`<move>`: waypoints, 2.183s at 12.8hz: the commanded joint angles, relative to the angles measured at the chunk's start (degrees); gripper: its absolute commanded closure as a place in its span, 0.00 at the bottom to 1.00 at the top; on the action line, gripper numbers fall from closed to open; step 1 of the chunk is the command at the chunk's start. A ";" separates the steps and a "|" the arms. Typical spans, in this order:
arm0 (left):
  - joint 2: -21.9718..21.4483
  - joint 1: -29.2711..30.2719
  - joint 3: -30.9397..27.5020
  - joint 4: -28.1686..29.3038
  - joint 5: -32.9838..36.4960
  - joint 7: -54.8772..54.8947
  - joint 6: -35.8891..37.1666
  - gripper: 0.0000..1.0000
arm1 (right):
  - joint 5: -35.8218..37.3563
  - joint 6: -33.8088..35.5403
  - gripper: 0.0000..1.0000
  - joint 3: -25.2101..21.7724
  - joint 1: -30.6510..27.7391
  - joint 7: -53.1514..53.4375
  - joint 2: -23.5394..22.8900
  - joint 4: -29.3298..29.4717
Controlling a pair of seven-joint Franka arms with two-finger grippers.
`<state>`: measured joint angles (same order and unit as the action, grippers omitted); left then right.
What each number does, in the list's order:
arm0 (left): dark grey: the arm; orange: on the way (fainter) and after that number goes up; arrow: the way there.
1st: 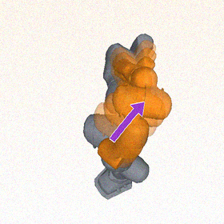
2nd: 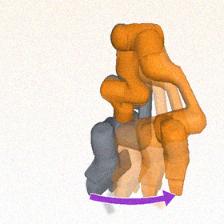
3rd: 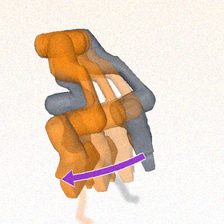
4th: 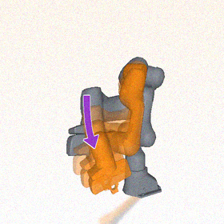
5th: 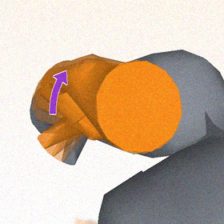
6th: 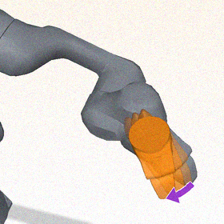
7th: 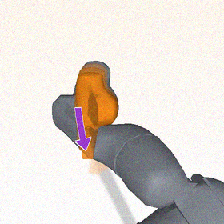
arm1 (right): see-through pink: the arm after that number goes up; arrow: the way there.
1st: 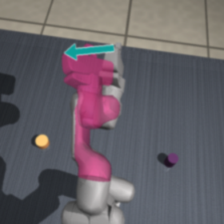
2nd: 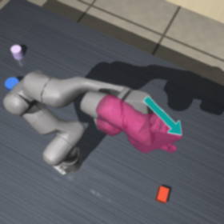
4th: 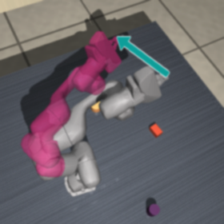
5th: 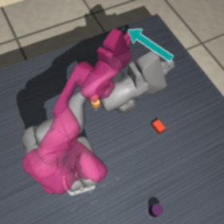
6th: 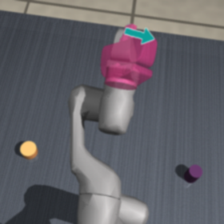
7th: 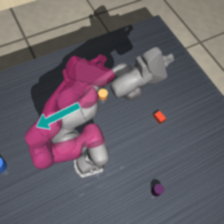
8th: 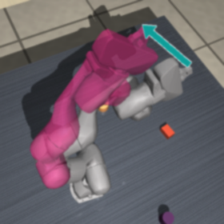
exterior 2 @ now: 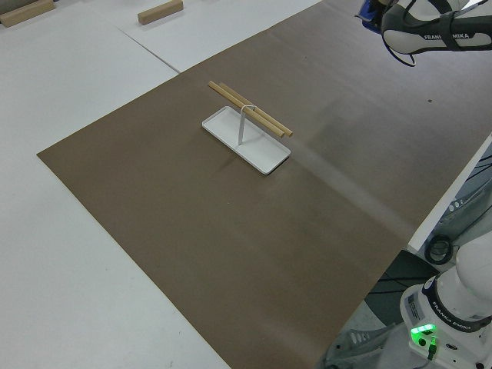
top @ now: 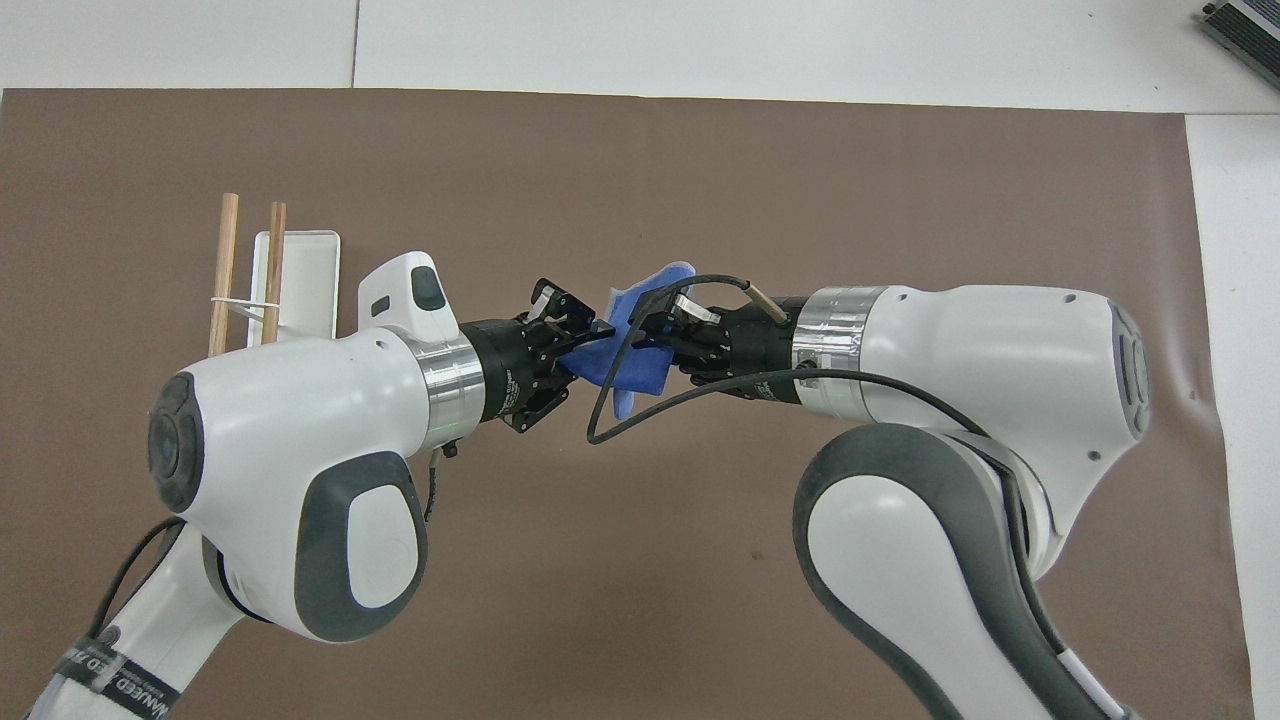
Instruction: Right arm passes towel to left arm to hang
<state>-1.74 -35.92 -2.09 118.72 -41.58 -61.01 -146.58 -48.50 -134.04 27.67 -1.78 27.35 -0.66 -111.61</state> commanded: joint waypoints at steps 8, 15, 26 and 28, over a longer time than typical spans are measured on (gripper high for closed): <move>-0.90 -0.91 -0.81 0.64 -0.87 13.46 -0.46 1.00 | -0.72 -0.08 0.04 0.19 -0.42 0.43 0.04 0.52; -0.20 3.13 -1.07 -0.06 -0.69 17.67 -1.07 1.00 | 12.70 2.54 0.00 -0.07 -4.01 -0.36 1.45 -0.01; 0.86 24.65 -1.16 -0.77 -0.43 21.19 0.07 1.00 | 45.49 14.94 0.00 -0.33 -14.39 -12.49 5.06 0.26; 0.86 27.99 -1.16 -0.42 -0.17 21.19 0.16 1.00 | 47.97 15.99 0.00 -0.51 -16.14 -12.84 4.88 0.78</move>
<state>-0.84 -10.51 -3.86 118.14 -41.58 -40.48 -147.00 -2.57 -119.74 26.89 -16.07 16.18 3.79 -111.31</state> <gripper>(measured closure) 0.978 0.000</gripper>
